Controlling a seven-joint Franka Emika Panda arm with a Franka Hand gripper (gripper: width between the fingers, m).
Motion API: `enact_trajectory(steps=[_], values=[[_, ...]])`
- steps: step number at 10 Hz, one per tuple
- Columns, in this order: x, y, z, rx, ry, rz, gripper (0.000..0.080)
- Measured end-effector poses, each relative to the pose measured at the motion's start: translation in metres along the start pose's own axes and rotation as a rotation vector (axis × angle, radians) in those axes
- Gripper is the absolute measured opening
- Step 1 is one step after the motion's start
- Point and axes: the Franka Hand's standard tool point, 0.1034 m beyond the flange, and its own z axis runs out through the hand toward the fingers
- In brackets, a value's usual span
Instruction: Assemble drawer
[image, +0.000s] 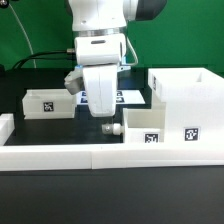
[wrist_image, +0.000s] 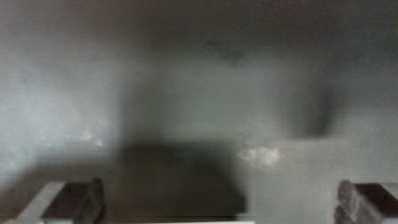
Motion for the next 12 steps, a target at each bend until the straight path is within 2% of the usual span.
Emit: enact_trajectory(steps=[3, 6, 9, 11, 12], values=[[-0.004, -0.001, 0.001, -0.015, -0.001, 0.013, 0.0649], [-0.004, 0.0, 0.001, -0.015, -0.001, 0.011, 0.0649], [-0.002, 0.017, -0.001, 0.01, -0.017, -0.094, 0.0649], [0.016, 0.024, -0.003, 0.0, -0.014, -0.075, 0.0649], [0.017, 0.024, -0.003, -0.001, -0.019, -0.056, 0.0649]])
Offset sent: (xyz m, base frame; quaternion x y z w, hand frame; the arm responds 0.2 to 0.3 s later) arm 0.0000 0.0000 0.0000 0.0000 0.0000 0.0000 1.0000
